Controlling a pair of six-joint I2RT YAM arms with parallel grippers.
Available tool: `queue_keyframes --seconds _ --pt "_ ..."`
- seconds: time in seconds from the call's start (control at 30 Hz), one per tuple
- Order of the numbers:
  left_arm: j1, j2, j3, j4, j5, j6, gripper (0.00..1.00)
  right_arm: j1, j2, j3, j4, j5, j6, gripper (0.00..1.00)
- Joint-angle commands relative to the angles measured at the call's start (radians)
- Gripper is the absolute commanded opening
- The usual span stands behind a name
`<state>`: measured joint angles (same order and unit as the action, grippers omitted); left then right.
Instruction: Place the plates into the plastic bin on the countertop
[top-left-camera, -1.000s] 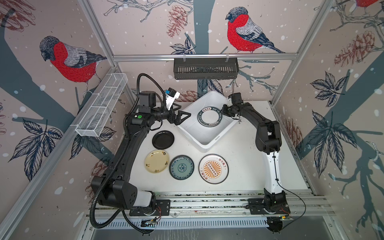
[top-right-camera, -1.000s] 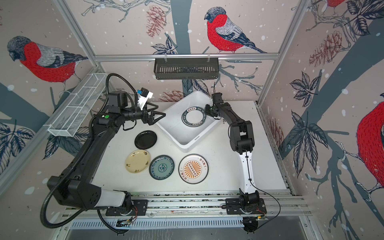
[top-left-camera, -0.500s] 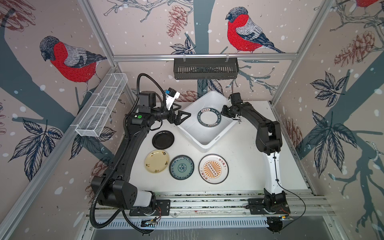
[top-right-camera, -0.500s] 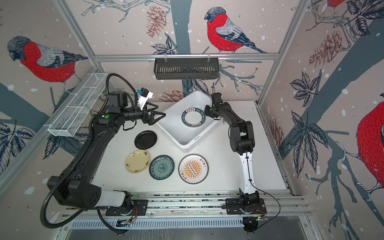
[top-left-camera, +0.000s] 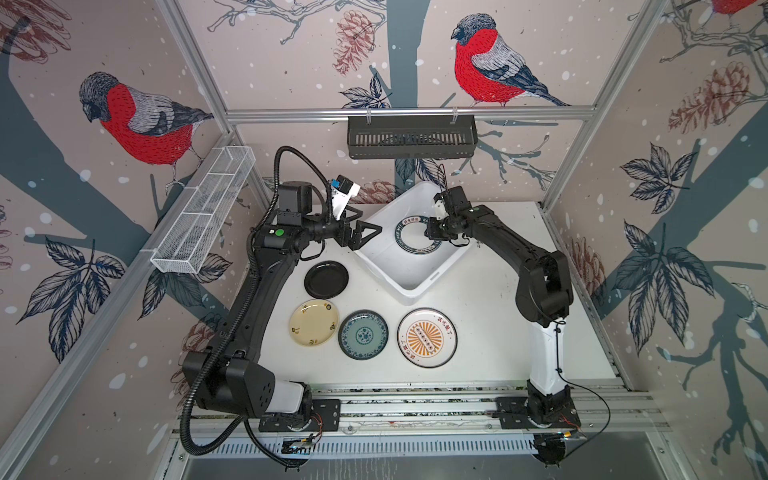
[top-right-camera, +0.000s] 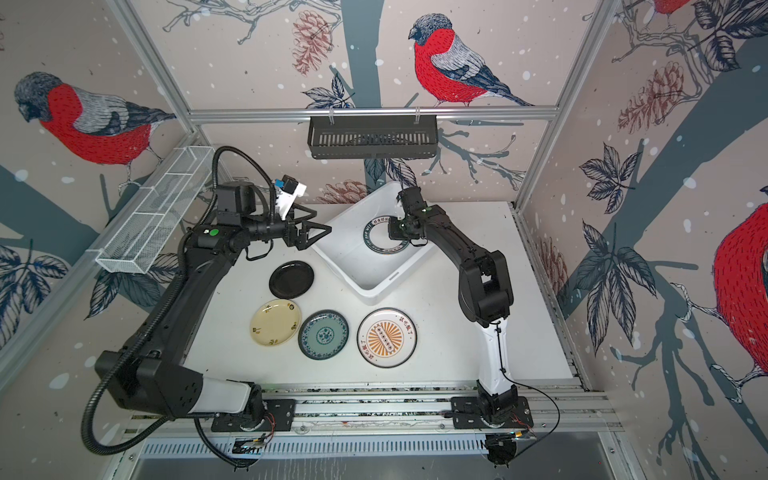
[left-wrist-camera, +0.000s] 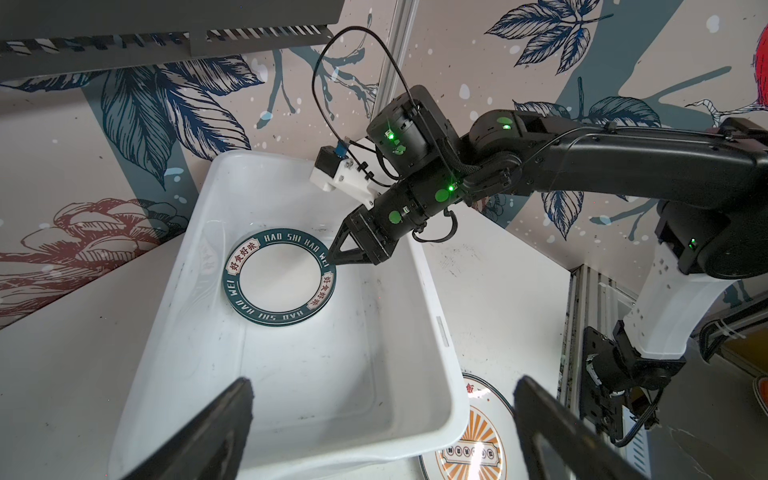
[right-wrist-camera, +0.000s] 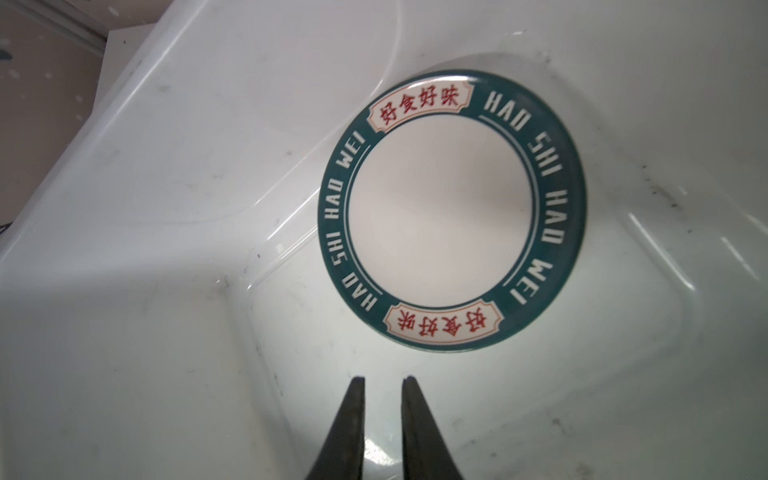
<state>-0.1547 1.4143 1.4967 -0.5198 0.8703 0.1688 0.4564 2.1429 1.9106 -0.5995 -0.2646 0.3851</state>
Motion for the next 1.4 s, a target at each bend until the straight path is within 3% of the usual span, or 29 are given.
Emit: queue_keyframes --seconds 0.0,0.23,0.73,1.37 --pt "-0.002 -0.001 0.007 0.0 0.012 0.02 0.97 0.032 0.05 0.077 -0.078 -0.055 -0.06 0.18" --pt "0.0 -0.001 0.005 0.001 0.008 0.021 0.97 0.097 0.197 0.251 -0.171 -0.126 -0.086 0.18" --pt "-0.002 0.002 0.006 0.001 0.008 0.026 0.96 0.107 0.315 0.26 -0.105 -0.258 -0.008 0.21" --pt "-0.002 0.002 0.009 0.002 0.014 0.023 0.97 0.082 0.449 0.428 -0.178 -0.093 0.016 0.24"
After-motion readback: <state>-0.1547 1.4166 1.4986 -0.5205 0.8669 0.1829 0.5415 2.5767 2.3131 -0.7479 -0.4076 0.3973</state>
